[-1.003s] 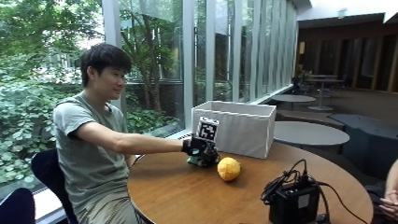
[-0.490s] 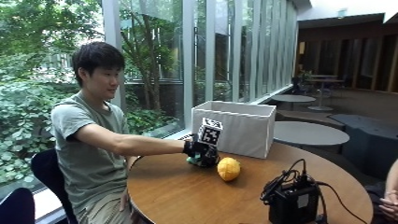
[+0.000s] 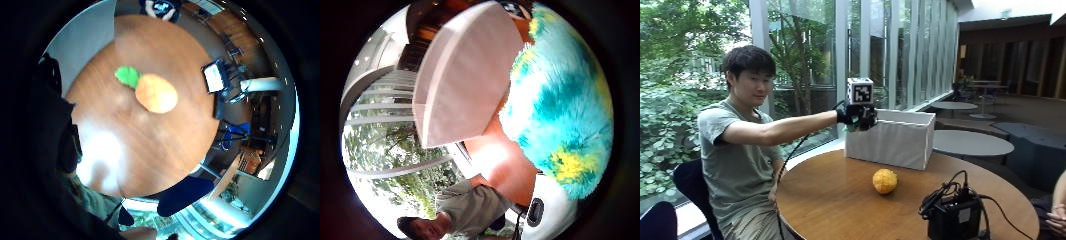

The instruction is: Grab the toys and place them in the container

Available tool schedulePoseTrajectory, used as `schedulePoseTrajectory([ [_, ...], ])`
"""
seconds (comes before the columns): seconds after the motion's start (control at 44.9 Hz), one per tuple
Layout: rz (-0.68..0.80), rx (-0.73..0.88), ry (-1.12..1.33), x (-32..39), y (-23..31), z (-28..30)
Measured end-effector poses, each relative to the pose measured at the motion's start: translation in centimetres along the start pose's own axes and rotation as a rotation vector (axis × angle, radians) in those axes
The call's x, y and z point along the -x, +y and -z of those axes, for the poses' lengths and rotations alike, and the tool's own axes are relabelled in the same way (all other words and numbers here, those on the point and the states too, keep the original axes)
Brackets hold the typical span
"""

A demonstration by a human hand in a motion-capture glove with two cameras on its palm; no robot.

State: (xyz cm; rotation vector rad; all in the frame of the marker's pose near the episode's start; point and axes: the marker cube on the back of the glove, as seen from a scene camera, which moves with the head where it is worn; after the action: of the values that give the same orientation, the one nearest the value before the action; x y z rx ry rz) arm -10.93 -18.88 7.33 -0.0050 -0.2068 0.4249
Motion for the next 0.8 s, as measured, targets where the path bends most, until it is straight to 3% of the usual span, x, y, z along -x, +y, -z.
schedulePoseTrajectory([
  [0.089,0.064,-0.12,-0.028,3.2,-0.1,4.8],
  [0.223,0.458,-0.378,0.316,11.6,1.9,8.1],
  [0.334,0.526,-0.494,0.453,15.0,1.8,8.1],
  [0.49,0.557,-0.413,0.304,19.6,0.1,6.0],
  [0.602,0.489,-0.348,0.125,21.9,-2.4,3.4],
  [0.691,0.578,-0.246,-0.038,22.9,-3.0,1.2],
  [0.802,0.611,-0.117,0.021,22.2,-3.4,-0.8],
])
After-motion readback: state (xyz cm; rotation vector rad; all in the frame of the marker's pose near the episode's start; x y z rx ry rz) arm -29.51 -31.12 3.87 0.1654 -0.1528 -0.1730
